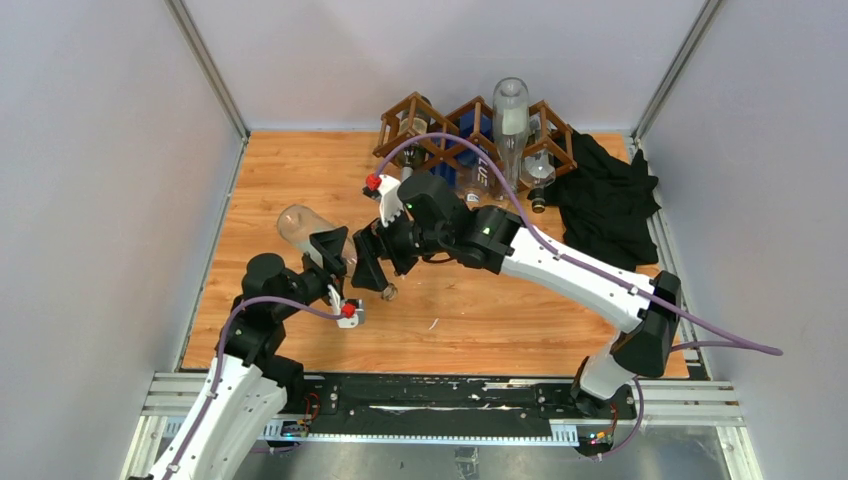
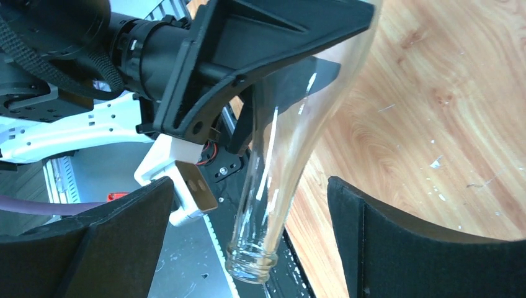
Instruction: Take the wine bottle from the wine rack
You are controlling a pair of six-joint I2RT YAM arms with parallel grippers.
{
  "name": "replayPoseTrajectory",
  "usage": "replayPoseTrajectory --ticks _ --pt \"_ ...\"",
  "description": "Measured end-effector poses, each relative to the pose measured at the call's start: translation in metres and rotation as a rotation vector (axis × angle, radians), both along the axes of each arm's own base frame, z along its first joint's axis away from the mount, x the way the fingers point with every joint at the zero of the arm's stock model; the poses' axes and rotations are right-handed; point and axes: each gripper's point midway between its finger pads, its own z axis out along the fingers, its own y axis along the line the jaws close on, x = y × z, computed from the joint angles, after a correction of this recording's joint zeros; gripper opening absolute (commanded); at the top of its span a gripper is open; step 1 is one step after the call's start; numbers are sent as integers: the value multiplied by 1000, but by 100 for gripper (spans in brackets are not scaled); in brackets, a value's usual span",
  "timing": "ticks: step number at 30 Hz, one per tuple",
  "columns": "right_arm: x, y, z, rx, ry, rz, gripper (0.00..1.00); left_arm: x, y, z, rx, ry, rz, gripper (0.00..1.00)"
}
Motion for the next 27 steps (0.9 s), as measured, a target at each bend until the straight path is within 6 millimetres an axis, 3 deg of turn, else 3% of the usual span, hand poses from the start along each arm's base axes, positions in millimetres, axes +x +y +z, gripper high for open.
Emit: replayPoseTrajectory --ticks 7,13,19,23,27 --pt "26 -21 19 18 -64 -104 99 1 0 13 -24 -43 7 0" --pt "39 -52 65 103 -173 -222 100 0 4 13 -140 87 72 0" --pt "37 -78 92 199 -246 -289 100 2 6 44 -366 261 170 0" --pt "39 -79 97 236 -271 -299 100 0 3 64 -522 403 217 0" --pt "41 -74 103 271 -287 -293 99 -6 -5 67 -624 570 241 0"
